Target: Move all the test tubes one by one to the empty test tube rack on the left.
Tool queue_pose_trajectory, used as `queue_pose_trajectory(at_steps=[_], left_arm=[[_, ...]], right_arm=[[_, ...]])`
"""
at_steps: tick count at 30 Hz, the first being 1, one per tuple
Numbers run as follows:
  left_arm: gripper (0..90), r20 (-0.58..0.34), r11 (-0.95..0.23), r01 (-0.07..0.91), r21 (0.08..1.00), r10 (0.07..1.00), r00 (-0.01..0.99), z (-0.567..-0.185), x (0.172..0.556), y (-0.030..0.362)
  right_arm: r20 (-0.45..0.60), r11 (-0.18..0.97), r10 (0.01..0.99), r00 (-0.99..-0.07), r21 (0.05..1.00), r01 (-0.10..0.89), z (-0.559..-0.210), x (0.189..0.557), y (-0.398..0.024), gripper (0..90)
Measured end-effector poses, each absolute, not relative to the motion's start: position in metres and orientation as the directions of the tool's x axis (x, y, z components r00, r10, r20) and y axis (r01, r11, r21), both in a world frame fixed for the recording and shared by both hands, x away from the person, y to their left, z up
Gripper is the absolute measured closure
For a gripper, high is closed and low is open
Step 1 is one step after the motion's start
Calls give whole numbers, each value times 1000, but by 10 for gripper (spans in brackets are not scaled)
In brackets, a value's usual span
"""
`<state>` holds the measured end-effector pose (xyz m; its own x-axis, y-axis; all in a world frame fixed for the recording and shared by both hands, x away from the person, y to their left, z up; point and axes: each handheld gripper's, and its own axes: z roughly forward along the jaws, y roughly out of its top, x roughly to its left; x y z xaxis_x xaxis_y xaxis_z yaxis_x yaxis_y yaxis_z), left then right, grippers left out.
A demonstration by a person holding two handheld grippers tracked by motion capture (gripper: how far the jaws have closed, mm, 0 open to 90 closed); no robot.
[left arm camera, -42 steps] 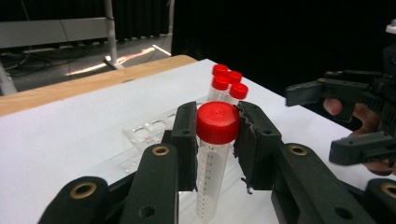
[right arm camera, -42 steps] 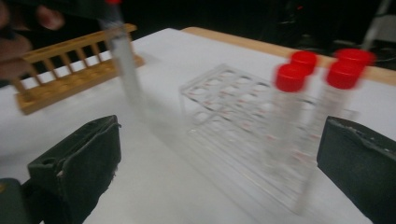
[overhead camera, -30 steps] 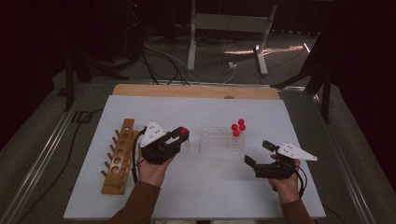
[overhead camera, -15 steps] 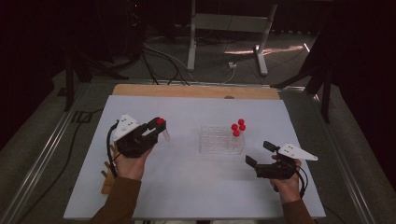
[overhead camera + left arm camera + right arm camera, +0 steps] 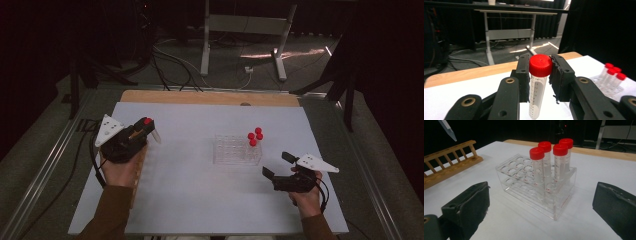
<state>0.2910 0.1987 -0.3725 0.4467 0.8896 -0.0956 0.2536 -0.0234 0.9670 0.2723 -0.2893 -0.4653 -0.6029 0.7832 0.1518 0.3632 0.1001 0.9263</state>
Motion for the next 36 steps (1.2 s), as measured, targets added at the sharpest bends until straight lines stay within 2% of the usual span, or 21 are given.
queue_pose_trajectory(at_steps=[21, 36], left_arm=[[711, -63, -37, 291, 956, 944, 325, -381, 297, 233], [710, -49, -45, 340, 939, 964, 262, -400, 298, 250]], right_arm=[[163, 95, 784, -598, 922, 376, -468, 273, -288, 10], [159, 97, 786, -597, 923, 373, -468, 273, -288, 10]])
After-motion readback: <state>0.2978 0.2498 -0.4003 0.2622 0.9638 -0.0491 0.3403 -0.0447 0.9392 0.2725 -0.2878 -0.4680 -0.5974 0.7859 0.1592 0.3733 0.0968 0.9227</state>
